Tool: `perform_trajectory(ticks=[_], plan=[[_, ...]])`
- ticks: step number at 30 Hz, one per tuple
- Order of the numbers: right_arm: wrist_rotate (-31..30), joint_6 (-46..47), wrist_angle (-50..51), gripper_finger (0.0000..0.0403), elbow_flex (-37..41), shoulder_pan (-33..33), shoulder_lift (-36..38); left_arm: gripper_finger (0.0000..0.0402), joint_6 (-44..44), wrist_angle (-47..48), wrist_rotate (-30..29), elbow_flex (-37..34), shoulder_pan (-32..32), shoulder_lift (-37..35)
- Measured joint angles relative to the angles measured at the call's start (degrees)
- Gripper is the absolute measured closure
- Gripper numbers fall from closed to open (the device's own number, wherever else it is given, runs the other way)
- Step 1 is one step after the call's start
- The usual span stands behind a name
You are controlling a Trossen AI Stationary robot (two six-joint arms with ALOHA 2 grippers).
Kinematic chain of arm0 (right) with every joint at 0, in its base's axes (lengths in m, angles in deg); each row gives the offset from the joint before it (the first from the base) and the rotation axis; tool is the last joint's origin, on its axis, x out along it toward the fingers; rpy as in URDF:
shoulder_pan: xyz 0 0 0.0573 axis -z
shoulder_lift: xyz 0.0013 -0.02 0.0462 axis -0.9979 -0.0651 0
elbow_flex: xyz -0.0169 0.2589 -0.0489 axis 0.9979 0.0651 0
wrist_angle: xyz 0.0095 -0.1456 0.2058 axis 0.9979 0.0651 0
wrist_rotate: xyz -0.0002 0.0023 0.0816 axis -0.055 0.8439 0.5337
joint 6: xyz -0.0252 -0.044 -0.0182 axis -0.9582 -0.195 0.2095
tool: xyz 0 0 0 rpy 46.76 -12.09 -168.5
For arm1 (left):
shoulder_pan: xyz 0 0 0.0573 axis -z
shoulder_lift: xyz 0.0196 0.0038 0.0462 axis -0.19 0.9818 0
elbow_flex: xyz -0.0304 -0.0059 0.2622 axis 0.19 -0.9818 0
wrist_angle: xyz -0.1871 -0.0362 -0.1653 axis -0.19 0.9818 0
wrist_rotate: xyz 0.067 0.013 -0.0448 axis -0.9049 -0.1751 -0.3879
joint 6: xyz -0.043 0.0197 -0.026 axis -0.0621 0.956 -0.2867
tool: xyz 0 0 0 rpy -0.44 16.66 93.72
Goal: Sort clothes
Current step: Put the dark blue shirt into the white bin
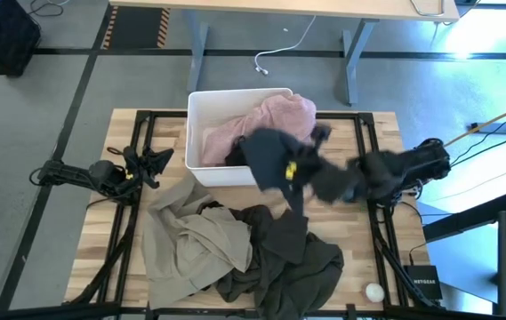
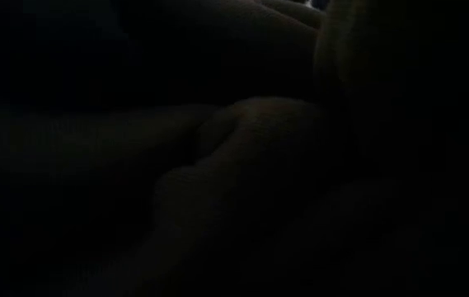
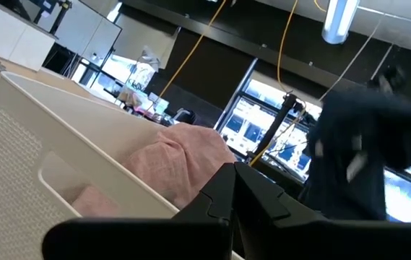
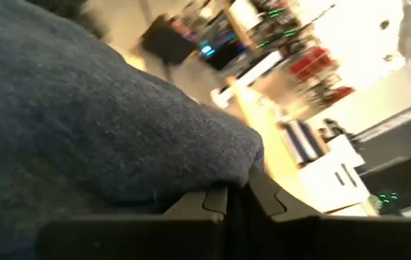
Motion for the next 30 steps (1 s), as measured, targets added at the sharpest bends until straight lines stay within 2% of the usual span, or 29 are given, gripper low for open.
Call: perform_trajectory(ticks=[4, 6, 8, 11, 16, 22, 27, 30], plan=[[6.2, -12.73, -16.16, 0.0382, -1.06, 8.55, -0.02, 0.0398, 0.35, 0.01, 0.02, -0.01, 0.01, 0.01], [11.01, -15.89, -21.65, 0.0382, -1.06, 12.83, -0.34, 0.0398, 0.35, 0.06, 0.02, -0.01, -0.01, 0.01], [15.18, -15.96, -25.26, 0.0379, -1.06, 17.11, -0.77, 0.0398, 0.57, 0.04, 0.01, 0.01, 0.01, -0.01], [18.97, -11.0, -26.43, 0.0356, -1.06, 22.73, -1.82, 0.0398, 0.91, 0.05, 0.02, 0.01, 0.0, 0.01], [21.38, 1.37, -15.39, 0.0279, -1.02, 27.69, -3.42, 0.0398, 0.98, 0.06, 0.02, 0.0, 0.0, -0.01], [22.36, 7.26, 2.85, 0.0194, -1.0, 27.44, -3.68, 0.0398, 0.98, 0.08, 0.02, 0.01, 0.0, -0.01], [27.28, 13.38, 15.73, 0.0169, -1.0, 25.43, -2.74, 0.0398, 0.74, 0.15, 0.04, -0.01, 0.01, -0.01], [27.56, 13.91, 18.07, 0.0167, -1.0, 24.22, -2.29, 0.0398, 0.49, 0.4, 0.02, -0.01, -0.01, -0.01]])
